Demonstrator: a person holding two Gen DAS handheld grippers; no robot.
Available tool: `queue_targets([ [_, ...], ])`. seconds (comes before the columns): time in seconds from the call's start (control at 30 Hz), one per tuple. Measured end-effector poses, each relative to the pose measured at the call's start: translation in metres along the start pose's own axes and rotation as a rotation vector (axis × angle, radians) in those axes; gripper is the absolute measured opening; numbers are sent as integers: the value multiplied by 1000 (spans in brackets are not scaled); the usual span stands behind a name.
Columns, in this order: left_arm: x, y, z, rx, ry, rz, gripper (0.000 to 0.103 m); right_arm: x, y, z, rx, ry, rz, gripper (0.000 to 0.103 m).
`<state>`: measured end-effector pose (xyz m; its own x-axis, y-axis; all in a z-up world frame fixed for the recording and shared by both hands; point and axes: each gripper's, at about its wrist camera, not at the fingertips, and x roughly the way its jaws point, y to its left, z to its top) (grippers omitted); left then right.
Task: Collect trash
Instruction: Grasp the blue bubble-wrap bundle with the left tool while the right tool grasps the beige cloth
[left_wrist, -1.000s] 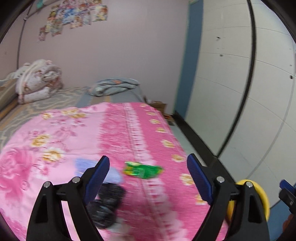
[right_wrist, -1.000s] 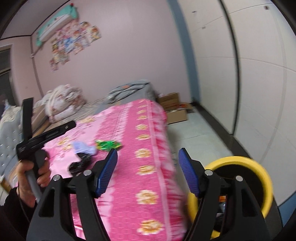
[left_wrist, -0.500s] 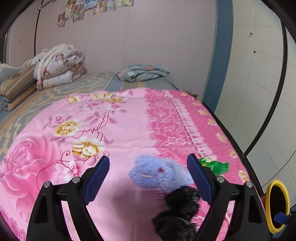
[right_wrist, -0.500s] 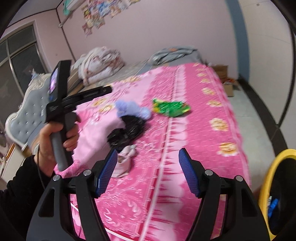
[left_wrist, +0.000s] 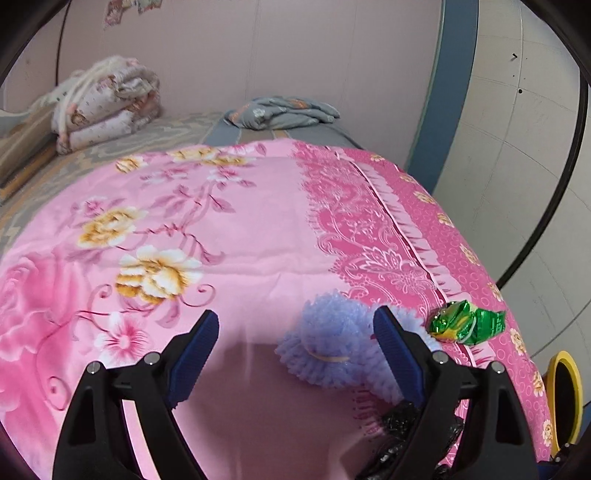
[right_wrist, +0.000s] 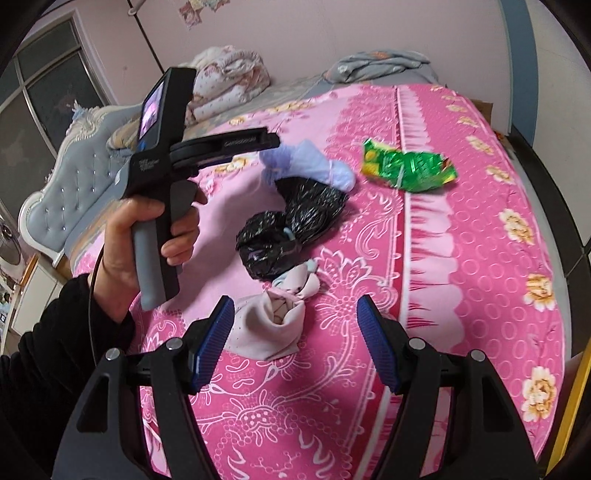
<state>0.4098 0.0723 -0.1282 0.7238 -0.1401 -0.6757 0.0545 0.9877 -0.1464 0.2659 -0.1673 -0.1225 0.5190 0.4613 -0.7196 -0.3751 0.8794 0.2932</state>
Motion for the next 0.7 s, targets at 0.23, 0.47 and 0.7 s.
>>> queue_targets([
  [0.23,20,-3,-2,23,30,-68,82,20,2,2,1,37,1,65],
  [0.47,39,-5,-9,8,80,-142,65,38,10,1,-25,68,15,61],
  [0.7,46,-7,-12,5,85,-187,51,51,22,1,-49,91,36,40],
])
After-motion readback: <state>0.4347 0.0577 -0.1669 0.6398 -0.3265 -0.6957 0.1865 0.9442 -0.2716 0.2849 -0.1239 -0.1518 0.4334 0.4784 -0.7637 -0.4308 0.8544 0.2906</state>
